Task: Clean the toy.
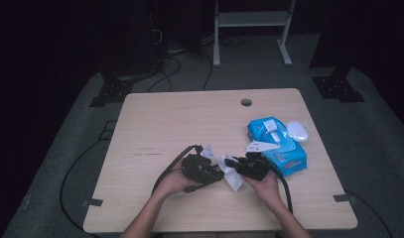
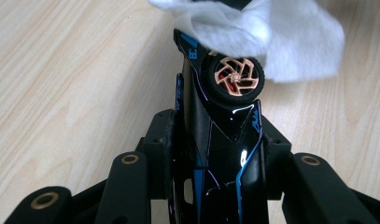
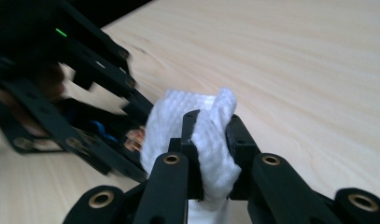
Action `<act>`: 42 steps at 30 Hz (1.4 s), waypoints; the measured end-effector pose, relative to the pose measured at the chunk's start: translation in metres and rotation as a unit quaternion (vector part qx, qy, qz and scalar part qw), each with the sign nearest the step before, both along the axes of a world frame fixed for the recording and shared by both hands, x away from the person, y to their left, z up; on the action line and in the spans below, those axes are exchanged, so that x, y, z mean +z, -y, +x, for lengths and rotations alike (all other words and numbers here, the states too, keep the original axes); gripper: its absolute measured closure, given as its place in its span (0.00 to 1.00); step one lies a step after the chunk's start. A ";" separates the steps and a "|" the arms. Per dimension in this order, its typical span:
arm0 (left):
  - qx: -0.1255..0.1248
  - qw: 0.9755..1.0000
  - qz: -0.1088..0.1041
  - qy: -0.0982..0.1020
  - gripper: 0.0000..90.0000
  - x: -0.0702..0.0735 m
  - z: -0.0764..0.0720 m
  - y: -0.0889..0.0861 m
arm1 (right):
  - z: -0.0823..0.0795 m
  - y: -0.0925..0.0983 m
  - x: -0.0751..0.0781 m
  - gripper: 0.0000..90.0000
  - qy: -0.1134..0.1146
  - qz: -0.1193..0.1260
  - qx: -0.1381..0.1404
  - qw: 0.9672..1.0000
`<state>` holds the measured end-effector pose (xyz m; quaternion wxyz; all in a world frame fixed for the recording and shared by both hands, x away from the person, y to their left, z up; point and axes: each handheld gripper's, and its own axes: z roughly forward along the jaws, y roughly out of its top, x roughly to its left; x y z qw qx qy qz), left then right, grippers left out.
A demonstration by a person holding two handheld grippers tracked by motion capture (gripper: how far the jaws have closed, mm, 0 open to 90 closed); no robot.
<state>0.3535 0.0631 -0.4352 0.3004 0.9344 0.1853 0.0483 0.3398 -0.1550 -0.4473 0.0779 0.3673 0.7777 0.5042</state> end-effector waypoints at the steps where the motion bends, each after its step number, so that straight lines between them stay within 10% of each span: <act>1: 0.001 1.000 -0.002 -0.003 0.63 0.000 0.000 0.001 | -0.001 -0.001 0.004 0.89 0.005 0.005 0.004 1.000; 16: 0.014 0.995 -0.087 -0.055 0.38 0.026 0.001 -0.032 | -0.007 -0.009 0.030 0.89 0.004 0.013 0.046 0.999; 29: 0.062 0.989 -0.101 -0.092 0.32 0.013 0.012 -0.057 | -0.001 -0.018 0.015 0.88 -0.027 -0.007 0.066 0.997; 42: 0.051 0.987 -0.108 -0.110 0.28 0.009 0.003 -0.052 | -0.012 -0.016 0.017 0.89 -0.021 -0.025 0.083 0.996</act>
